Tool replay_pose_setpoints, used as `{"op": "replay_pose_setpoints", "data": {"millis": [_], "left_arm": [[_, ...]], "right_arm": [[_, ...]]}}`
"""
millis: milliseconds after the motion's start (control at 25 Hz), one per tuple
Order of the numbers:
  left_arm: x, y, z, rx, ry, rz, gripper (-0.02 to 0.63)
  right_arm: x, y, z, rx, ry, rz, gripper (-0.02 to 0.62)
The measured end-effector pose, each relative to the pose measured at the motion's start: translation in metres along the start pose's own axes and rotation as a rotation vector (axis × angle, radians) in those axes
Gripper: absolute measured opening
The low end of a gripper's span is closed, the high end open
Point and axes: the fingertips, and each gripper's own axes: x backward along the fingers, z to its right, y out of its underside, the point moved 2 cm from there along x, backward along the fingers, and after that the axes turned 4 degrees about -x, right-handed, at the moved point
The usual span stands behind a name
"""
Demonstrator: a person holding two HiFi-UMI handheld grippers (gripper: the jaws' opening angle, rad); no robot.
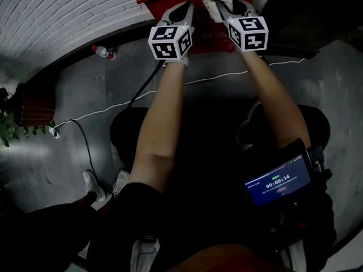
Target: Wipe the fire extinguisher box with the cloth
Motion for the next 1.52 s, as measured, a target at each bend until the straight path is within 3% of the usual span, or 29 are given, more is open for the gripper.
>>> {"op": "replay_pose_setpoints", "data": {"millis": [440, 840, 1000, 1160, 1280, 1520], "left_arm": [[-0.020, 0.013, 0.015, 0.012, 0.042, -0.010, 0.002], [-0.020, 0.030, 0.005, 0.028, 0.028, -0.043, 0.002], [-0.005, 0.050, -0.014, 0.044, -0.012, -0.056, 0.002], [0.011, 0.062, -0.045, 0.063, -0.091, -0.056, 0.002], [0.032, 0.064, -0.059, 0.043, -0.116, -0.059, 0.002], [0.087, 0.103, -0.061, 0.008, -0.106, -0.135, 0.002]], "right_arm": [[0.027, 0.007, 0.060, -0.062, 0.089, 0.010, 0.123], [0.038, 0.015, 0.097, -0.133, 0.177, 0.019, 0.107], [0.040, 0.013, 0.066, -0.140, 0.114, 0.093, 0.103], [0.018, 0.009, 0.008, -0.089, -0.037, 0.140, 0.103], [0.005, 0.008, -0.039, -0.115, -0.137, 0.133, 0.104], [-0.001, 0.036, -0.109, -0.141, -0.213, 0.051, 0.104]]}}
